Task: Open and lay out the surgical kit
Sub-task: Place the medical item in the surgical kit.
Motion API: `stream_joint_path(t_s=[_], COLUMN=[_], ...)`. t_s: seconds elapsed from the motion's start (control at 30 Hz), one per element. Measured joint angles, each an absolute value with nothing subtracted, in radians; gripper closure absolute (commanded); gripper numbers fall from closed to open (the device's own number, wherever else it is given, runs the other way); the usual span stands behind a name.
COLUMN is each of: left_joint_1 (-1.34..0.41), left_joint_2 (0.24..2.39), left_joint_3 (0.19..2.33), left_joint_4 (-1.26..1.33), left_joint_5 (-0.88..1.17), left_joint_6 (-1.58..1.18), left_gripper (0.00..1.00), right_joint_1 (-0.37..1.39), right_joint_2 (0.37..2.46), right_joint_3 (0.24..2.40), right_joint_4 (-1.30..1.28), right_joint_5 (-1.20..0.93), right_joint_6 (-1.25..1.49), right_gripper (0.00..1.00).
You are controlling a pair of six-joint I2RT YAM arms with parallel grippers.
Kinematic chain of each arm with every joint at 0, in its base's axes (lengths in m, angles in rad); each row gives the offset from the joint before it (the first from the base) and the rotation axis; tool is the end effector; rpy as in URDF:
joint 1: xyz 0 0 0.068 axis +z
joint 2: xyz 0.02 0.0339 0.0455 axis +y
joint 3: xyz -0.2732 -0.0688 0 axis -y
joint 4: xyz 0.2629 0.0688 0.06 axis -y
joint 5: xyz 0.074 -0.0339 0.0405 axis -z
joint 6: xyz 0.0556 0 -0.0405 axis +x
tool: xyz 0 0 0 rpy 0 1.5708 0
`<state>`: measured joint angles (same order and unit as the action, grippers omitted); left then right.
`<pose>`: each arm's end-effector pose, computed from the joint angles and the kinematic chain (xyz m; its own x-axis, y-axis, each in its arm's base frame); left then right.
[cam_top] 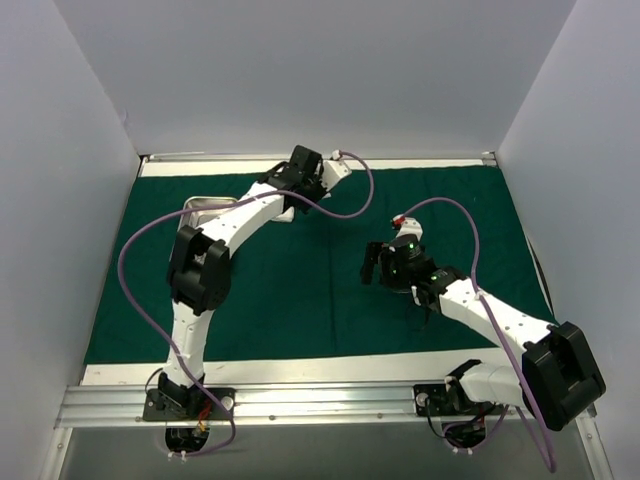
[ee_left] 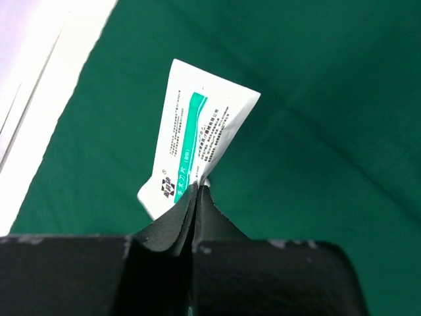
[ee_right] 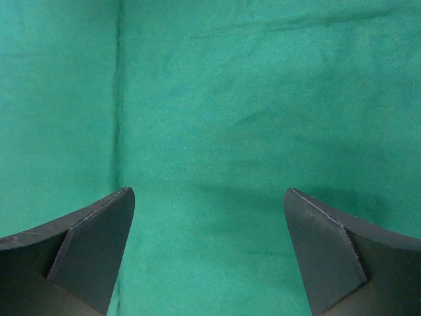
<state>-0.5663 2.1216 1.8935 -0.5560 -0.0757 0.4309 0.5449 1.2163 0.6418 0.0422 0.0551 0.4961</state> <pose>0.4447 -0.2777 0.2539 -0.3369 0.7077 -0.6210 0.6939 0.6324 0.3443 0.2496 0.1477 0.2115 -0.6087 0.1868 -0.7711 -0.2129 0.8978 0.3856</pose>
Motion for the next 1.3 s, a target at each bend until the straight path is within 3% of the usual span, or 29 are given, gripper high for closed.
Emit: stream_joint_path(t_s=[0.57,1.13,1.3], left_joint_1=[-0.624,-0.598,-0.593], left_joint_2=[2.308,2.406,2.421], left_joint_3=[1.942,2.003,2.012], left_joint_4=[-0.509,-0.493,-0.486], left_joint_5=[-0.044,-0.028,-0.027], left_joint_6=[0.668,0.731,0.746], left_gripper=[0.98,0.98,0.87], right_joint_1=[0.545,0.545,0.545], right_joint_2=[1.215,1.227,1.231], right_joint_3=[0.640,0.637,0.637], right_joint_4=[0.041,0.040,0.040], right_joint_5=[0.055,0.055,0.055], right_joint_6=[0.496,0.496,0.496], right_gripper=[0.08,0.08,0.08])
